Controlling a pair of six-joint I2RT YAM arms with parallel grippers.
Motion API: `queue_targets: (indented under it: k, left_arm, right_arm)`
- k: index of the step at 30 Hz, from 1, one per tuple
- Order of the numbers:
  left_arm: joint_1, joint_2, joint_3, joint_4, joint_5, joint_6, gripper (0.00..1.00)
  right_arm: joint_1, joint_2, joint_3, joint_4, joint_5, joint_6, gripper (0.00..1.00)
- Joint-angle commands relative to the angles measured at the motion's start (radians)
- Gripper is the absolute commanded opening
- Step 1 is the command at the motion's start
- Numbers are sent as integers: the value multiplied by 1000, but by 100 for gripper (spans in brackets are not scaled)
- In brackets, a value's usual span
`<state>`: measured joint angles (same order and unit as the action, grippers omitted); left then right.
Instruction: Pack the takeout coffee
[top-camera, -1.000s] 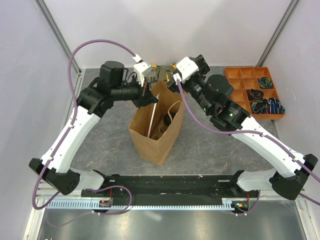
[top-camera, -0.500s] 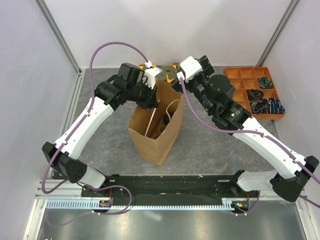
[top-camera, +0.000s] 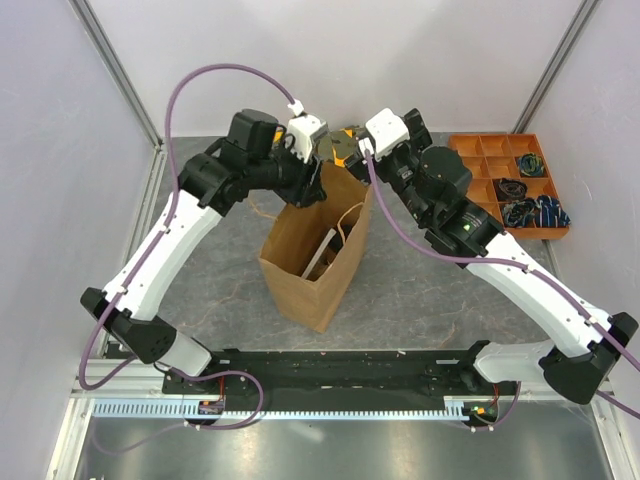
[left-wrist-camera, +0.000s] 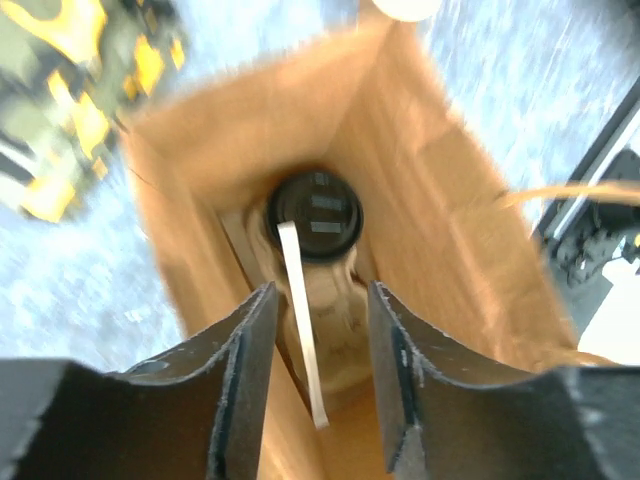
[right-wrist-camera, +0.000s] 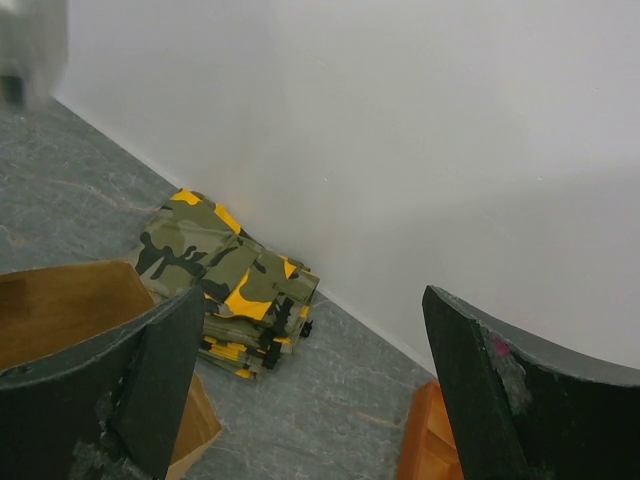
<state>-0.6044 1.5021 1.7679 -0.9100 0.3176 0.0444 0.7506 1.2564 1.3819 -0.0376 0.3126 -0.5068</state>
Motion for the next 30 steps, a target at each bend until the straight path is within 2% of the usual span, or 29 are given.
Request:
queue_targets:
  k: [1,6,9,11,12,15,19,23,24,27,30]
  left_arm:
    - [-3,0,192,23,-14,55,55]
    - [17,7,339,68,-57,86,68]
    - [89,15,398,115,-39,33,73]
    - [188,53,479,120,-3,-24,78]
    - [272,69,531,120,45,-105,79]
    - [427,122,576,118,138,-211,82]
    - [563,142,535,112,193,-213,86]
    - [690,175,453,60,303,-218,100]
    - [719,181,432,42,339,-213,100]
    - [752,222,380,-13,357,-157,100]
    - [753,299,406,-128,321,-95,100]
  right_arm:
    - [-19,12,22,30,5,62,98]
    - [-49,41,55,30,-13,145,98]
    - [-97,67,100,30,-35,213,98]
    - [-128,95,129,16,-56,257,98]
    - [-160,104,159,10,-59,293,98]
    - [-227,146,216,-33,-84,364,98]
    - [-327,199,262,-128,-116,463,98]
    - [-488,258,313,-244,-222,570,98]
    - [-513,273,312,-277,-277,579,98]
    - [-603,302,284,-339,-355,597,98]
    - [-681,324,246,-399,-404,605,98]
